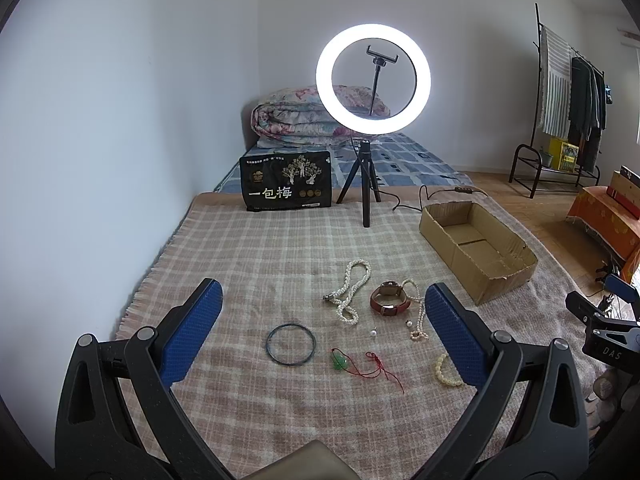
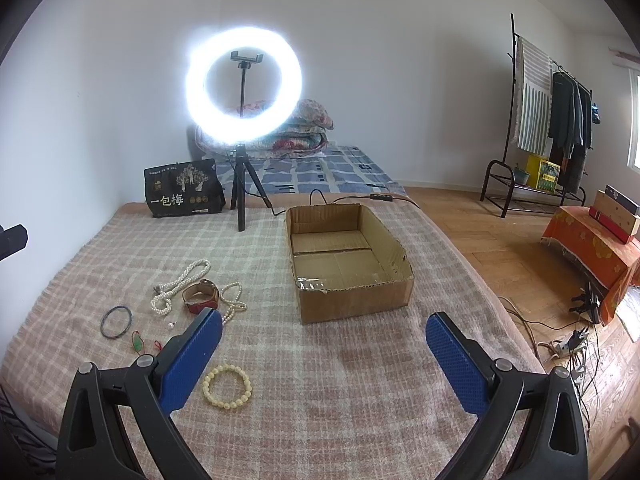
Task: Organize jewelry
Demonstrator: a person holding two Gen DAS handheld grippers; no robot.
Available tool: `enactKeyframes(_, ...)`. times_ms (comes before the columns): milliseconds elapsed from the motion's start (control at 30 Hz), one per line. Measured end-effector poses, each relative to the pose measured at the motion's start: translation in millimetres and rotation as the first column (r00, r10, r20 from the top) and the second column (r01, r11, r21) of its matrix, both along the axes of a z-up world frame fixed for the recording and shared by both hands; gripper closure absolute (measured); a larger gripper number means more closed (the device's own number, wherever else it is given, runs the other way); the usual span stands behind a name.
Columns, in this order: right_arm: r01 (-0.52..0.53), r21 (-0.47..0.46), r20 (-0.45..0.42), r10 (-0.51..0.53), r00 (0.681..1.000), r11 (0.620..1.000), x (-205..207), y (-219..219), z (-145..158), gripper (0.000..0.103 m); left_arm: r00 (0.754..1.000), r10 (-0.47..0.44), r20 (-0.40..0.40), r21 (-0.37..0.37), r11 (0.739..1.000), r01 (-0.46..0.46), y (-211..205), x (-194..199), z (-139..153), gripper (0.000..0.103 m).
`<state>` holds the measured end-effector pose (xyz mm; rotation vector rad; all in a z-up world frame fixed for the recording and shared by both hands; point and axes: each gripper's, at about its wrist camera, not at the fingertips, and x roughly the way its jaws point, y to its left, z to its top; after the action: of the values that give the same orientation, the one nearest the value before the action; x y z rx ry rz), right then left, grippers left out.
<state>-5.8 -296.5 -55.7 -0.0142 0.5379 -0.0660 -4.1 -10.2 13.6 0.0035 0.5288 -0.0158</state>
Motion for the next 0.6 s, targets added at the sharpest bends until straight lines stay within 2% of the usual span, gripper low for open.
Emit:
enactKeyframes(267, 0.002, 0.001, -0.009, -0.002, 1.000, 1.000, 1.5, 0.7, -2.4, 0.000, 1.000, 0.013, -0.008, -0.005, 1.000, -0.013, 4.6, 3.5, -1.2, 0.000)
enactKeyframes(600, 0.017, 0.008, -0.033, -0.016, 0.999, 1.000, 9.3, -0.5, -7.3, 0.000, 0.996, 0.078, -0.043, 0.001, 0.997, -0.078, 31.1, 17.1, -13.5, 0.000)
